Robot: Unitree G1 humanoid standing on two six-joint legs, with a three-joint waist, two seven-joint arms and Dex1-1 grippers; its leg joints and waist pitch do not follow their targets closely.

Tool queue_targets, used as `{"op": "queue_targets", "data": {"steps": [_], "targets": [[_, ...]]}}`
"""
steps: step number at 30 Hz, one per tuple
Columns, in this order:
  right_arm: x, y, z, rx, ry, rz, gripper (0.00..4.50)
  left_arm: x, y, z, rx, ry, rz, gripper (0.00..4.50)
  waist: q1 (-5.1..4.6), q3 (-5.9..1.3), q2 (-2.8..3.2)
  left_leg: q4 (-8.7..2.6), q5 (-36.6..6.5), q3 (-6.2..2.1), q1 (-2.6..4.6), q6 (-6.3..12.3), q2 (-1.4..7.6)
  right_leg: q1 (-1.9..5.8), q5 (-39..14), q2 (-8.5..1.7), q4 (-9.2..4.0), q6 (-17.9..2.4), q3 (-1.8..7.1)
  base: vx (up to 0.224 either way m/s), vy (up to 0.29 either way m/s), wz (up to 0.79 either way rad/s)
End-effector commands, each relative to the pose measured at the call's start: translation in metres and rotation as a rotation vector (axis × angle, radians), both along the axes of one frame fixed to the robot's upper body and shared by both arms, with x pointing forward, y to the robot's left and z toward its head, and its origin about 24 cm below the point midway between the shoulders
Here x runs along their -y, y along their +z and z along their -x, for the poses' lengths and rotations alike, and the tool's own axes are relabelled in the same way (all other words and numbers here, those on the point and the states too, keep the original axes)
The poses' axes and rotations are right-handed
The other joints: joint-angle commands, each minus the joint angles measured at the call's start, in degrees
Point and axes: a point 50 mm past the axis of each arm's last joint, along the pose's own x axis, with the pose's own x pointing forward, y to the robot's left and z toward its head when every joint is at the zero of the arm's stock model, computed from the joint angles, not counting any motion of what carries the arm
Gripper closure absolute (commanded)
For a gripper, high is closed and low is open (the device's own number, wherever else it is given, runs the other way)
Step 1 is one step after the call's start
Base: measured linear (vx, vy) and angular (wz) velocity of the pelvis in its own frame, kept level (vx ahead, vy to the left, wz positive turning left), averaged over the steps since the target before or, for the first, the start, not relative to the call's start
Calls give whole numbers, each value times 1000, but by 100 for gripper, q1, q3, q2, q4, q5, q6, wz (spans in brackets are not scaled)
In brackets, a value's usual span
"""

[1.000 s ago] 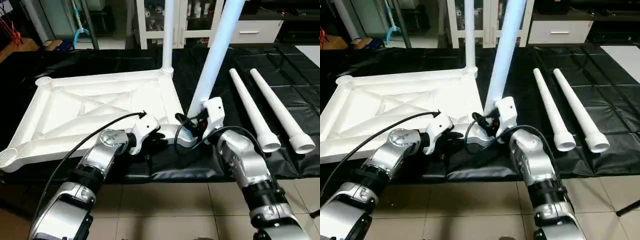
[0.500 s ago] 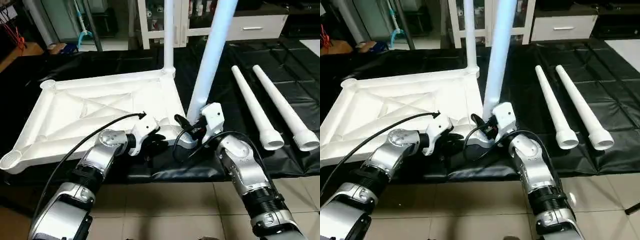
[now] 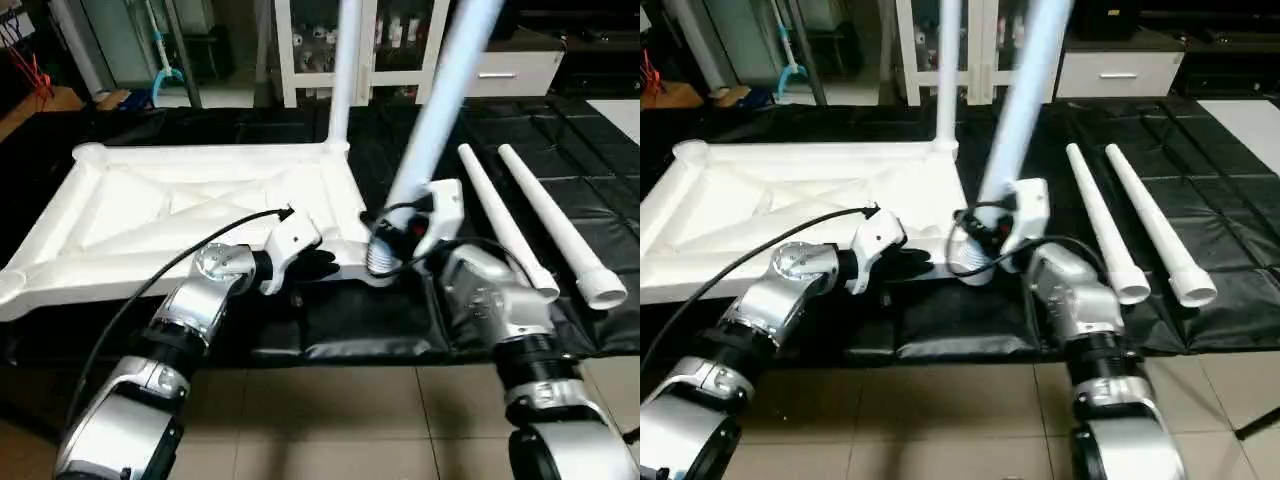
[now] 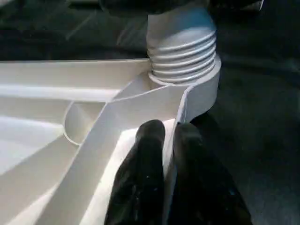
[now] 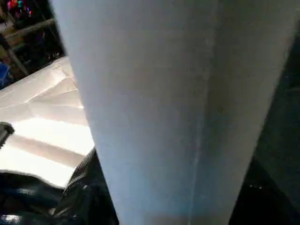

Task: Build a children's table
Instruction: Insert table leg to table base

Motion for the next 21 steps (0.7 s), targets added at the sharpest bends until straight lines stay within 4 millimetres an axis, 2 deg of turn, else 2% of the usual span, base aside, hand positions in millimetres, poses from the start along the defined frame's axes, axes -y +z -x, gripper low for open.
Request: {"op": "queue_targets", "data": {"steps": [1, 2, 3, 5, 6, 7, 8, 9, 10, 12, 13, 17, 18, 19, 21], "targets": [[22, -11, 0, -161, -135, -206, 262, -1, -35, 18, -149, -58, -72, 423, 11, -303, 14, -570, -1574, -164, 146, 40, 295, 185, -1068, -274, -389, -1119, 146, 0, 0, 0], [22, -11, 0, -161, -134, -202, 262, -1, -35, 18, -150, -58, -72, 427, 12, -298, 17, -577, -1618, -161, 154, 16, 300, 171, -1114, -272, -396, -1108, 144, 0, 0, 0], [22, -13, 1, -176, -127, -200, 262, -1, -35, 19, -149, -57, -73, 428, 20, -264, -1, -595, -1963, -151, 196, -81, 296, 126, -1488, -263, -443, -1038, 143, 0, 0, 0], [23, -17, 3, -197, -129, -195, 262, -1, -37, 20, -150, -57, -74, 441, 5, -231, -23, -610, -2304, -162, 218, -167, 284, 104, -1975, -271, -489, -944, 143, 0, 0, 0], [23, -20, 4, -209, -129, -194, 262, -1, -37, 21, -149, -57, -76, 441, 5, -223, -19, -613, -2585, -177, 267, -259, 281, 68, -2402, -273, -528, -808, 151, 0, 0, 0], [23, -20, 4, -213, -128, -193, 262, -2, -38, 21, -148, -57, -77, 447, 24, -254, -2, -617, -2627, -202, 289, -334, 298, 70, -2440, -294, -537, -773, 164, 0, 0, 0], [24, -24, 5, -226, -140, -178, 262, -2, -39, 21, -147, -58, -83, 450, 26, -245, 10, -626, -2684, -198, 293, -406, 296, 37, -2318, -275, -537, -775, 168, 0, 0, 0], [24, -24, 5, -226, -140, -178, 262, -2, -39, 21, -147, -58, -83, 450, 8, -244, -11, -647, -2664, -216, 254, -413, 296, 81, -2257, -267, -518, -766, 157, 0, 0, 0], [25, -25, 6, -228, -142, -166, 262, -2, -40, 22, -148, -59, -86, 450, 22, -243, -6, -662, -2632, -215, 239, -419, 298, 85, -2178, -271, -511, -754, 156, 0, 0, 0], [24, -26, 6, -233, -142, -162, 262, -2, -40, 23, -147, -62, -92, 450, 11, -244, 8, -657, -2633, -216, 231, -422, 292, 90, -2139, -283, -510, -772, 162, 0, 0, 0], [23, -26, 8, -217, -125, -126, 261, -1, -41, 24, -146, -64, -90, 450, 15, -241, -16, -658, -2619, -210, 229, -408, 294, 86, -2144, -282, -521, -758, 165, 0, 0, 0], [18, -24, 9, -175, -90, -42, 261, 3, -37, 23, -130, -66, -61, 450, 28, -246, -17, -665, -2482, -204, 220, -373, 297, 92, -2067, -286, -521, -756, 173, 0, 0, 0], [18, -23, 8, -156, -91, -16, 261, 4, -34, 24, -119, -71, -52, 450, 18, -258, -39, -663, -2360, -202, 189, -355, 294, 112, -1962, -291, -510, -776, 171, 0, 0, 0], [18, -20, 5, -104, -95, 62, 261, 4, -29, 24, -97, -79, -24, 450, 22, -263, -38, -664, -2262, -203, 175, -329, 302, 118, -1877, -302, -492, -802, 174, 0, 0, 0], [17, -19, 4, -87, -98, 87, 261, 4, -27, 24, -88, -79, -12, 450, -8, -288, -35, -655, -2021, -193, 149, -255, 300, 143, -1566, -298, -470, -884, 172, 0, 0, 0]]}}
